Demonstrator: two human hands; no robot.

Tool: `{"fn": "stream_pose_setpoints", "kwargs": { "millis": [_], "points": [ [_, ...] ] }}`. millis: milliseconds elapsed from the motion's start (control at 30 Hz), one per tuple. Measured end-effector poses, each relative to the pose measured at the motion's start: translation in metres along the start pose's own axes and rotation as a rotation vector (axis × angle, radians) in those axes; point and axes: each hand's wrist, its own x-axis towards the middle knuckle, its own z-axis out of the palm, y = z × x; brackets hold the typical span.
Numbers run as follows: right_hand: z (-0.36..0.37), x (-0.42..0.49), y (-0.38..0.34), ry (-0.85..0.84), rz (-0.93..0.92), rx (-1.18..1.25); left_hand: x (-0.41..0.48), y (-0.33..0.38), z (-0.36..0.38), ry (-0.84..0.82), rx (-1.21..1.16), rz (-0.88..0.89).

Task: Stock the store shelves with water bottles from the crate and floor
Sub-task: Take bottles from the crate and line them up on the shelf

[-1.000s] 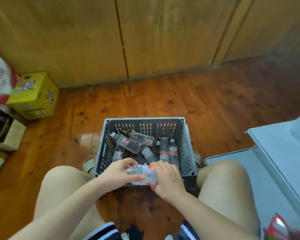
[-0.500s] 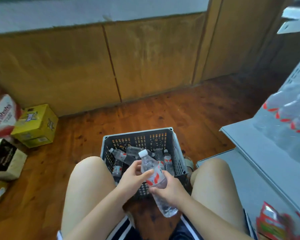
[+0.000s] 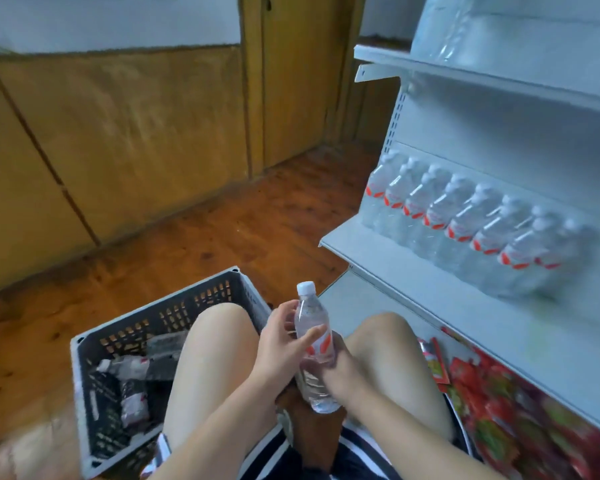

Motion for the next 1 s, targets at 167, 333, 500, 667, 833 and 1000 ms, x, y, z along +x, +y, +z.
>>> {"fn": "stream_pose_setpoints", "kwargs": {
  "millis": [167, 333, 500, 667, 833, 1000],
  "points": [
    [-0.018, -0.027, -0.005, 0.12, 0.008, -0.074, 0.005, 0.011, 0.026, 0.004, -0.065, 0.097],
    [-0.042, -0.048, 0.012, 0.282, 0.072, -0.027, 0.003, 0.021, 0.056, -0.118, -0.114, 0.139],
    [-0.069, -0.071, 0.029, 0.465, 0.089, -0.083, 0.0, 0.039, 0.091, -0.32, -0.17, 0.138],
    [-0.088, -0.093, 0.055, 0.613, 0.157, -0.042, -0.004, 0.042, 0.134, -0.55, -0.152, 0.077],
    [-0.111, -0.113, 0.077, 0.738, 0.193, 0.026, -0.014, 0.047, 0.172, -0.725, -0.138, 0.125],
    [-0.14, -0.129, 0.089, 0.853, 0.176, 0.03, -0.03, 0.07, 0.203, -0.824, -0.106, 0.212]
  ]
}}
